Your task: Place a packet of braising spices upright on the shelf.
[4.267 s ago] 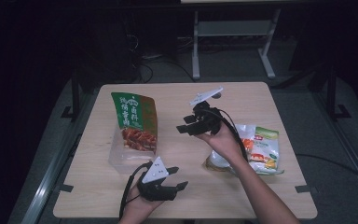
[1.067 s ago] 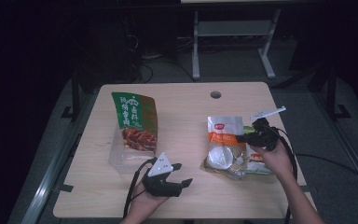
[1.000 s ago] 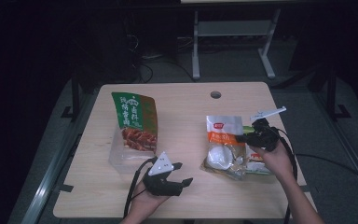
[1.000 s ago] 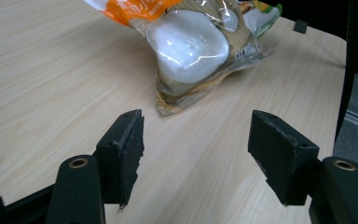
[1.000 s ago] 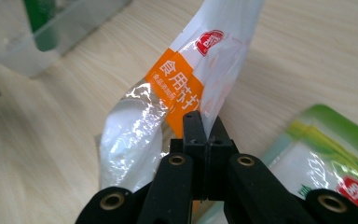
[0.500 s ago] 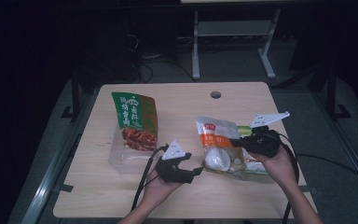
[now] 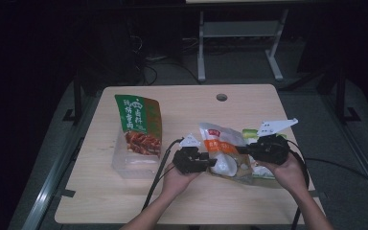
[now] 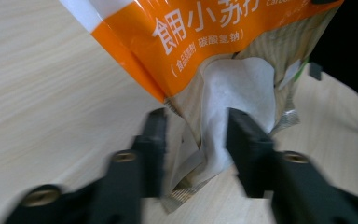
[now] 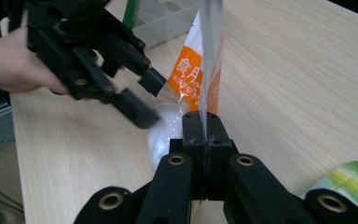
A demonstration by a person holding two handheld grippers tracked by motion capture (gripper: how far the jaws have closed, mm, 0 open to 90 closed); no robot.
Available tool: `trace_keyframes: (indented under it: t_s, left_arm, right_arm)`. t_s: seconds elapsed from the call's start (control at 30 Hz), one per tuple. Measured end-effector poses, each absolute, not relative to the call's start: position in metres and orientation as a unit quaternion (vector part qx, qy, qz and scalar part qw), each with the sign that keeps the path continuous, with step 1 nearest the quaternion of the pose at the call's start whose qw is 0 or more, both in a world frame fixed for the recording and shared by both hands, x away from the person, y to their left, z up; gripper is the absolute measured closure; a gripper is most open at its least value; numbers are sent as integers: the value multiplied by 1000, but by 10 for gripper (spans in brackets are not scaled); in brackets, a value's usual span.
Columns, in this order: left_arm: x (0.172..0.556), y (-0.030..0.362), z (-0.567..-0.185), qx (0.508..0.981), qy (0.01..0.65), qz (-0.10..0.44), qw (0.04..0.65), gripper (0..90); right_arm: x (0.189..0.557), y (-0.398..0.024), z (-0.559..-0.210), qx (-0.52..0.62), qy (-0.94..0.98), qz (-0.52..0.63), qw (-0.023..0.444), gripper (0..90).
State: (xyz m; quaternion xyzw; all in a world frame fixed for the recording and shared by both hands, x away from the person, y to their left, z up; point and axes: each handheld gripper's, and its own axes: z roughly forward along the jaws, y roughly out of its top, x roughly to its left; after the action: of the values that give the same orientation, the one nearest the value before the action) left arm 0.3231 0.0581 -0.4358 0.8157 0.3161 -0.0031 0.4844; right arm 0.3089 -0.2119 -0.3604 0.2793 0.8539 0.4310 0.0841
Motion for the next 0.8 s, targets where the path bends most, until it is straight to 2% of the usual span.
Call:
trace_keyframes:
  t_s: [0.03, 0.17, 0.63, 0.8]
  left_arm:
    - [324, 58, -437, 814, 317, -10, 487, 692]
    - [322, 57, -435, 815, 308, -4, 490, 874]
    - [307, 79, -429, 833, 297, 78, 460, 892]
    - [305, 85, -430, 836, 295, 90, 454, 891]
  right_arm:
    - [309, -212, -360, 279, 854, 431, 84, 895]
    - [310, -208, -361, 278, 855, 430, 83, 896]
    - [319, -184, -369, 273, 860, 426, 67, 890]
    - [324, -177, -373, 273, 866, 416, 51, 847]
